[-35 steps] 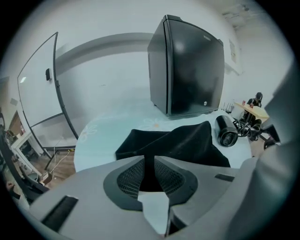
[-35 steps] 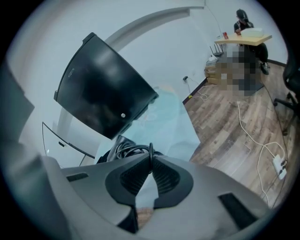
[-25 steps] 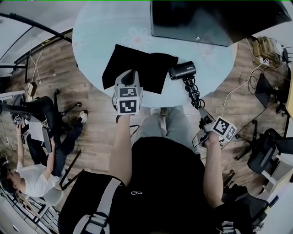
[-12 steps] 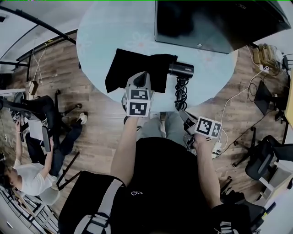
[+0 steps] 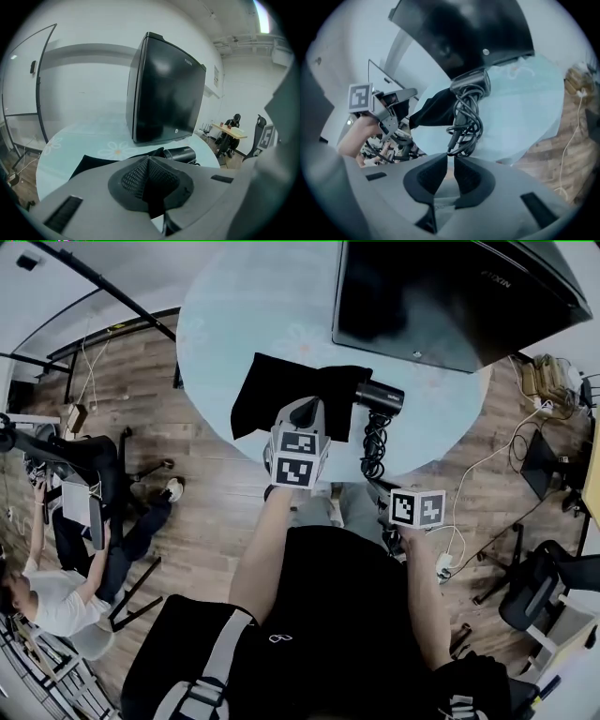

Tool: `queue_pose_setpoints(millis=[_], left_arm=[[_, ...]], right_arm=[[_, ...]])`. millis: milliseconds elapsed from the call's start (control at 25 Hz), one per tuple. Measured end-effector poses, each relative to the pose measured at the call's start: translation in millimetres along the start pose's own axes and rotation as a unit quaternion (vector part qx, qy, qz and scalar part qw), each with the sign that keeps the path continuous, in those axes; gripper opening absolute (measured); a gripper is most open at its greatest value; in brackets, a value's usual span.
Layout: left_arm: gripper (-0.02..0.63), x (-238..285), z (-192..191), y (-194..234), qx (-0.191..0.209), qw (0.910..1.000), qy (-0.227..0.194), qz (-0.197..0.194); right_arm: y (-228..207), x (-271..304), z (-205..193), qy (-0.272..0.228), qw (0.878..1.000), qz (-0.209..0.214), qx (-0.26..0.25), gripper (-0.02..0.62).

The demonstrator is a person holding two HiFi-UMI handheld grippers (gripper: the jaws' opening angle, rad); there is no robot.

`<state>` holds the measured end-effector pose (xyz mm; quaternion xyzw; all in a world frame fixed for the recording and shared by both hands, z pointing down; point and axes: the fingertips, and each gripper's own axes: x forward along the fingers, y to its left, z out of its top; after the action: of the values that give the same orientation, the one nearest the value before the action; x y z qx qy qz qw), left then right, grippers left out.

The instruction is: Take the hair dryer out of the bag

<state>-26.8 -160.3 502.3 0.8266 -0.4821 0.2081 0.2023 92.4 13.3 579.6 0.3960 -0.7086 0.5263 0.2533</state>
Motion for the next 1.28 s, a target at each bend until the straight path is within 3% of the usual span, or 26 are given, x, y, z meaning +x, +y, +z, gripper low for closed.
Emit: queue_pose_setpoints(millis=[120, 160, 280, 400, 520, 920, 1080, 1280], left_arm=[[0.005, -1, 13, -5, 0.000, 0.9998, -0.015, -0.009], [0.006, -1, 17, -7, 0.002, 0.9997, -0.020, -0.012], [0.005, 0, 28, -12, 0.005, 0.9993, -0.032, -0.020], [0.005, 1, 40, -15, 0.004, 0.9987, -0.044, -0.027], [0.005, 0, 53, -19, 0.004, 0.9976, -0.058, -0.037], [0.005, -15, 130, -25, 0.022, 0.9888, -0.136, -0.057], [0.005, -29, 179, -20, 0.032, 0.9806, -0.186, -0.053], [0.005, -52, 237, -24, 0.055, 0.9660, -0.248, -0.048]], right_arm=[[3, -12, 2, 0.030, 0.997, -0.029, -0.057, 0.044], [4, -15, 1, 0.043, 0.995, -0.038, -0.076, 0.006], [12, -23, 7, 0.048, 0.992, -0.038, -0.113, 0.000], [23, -32, 40, -0.029, 0.991, -0.025, -0.131, 0.000], [32, -49, 87, -0.125, 0.978, -0.026, -0.162, 0.000], [80, -106, 224, -0.327, 0.908, -0.049, -0.258, 0.000], [104, -141, 269, -0.401, 0.869, -0.061, -0.285, 0.000], [143, -188, 312, -0.485, 0.809, -0.076, -0.324, 0.000]])
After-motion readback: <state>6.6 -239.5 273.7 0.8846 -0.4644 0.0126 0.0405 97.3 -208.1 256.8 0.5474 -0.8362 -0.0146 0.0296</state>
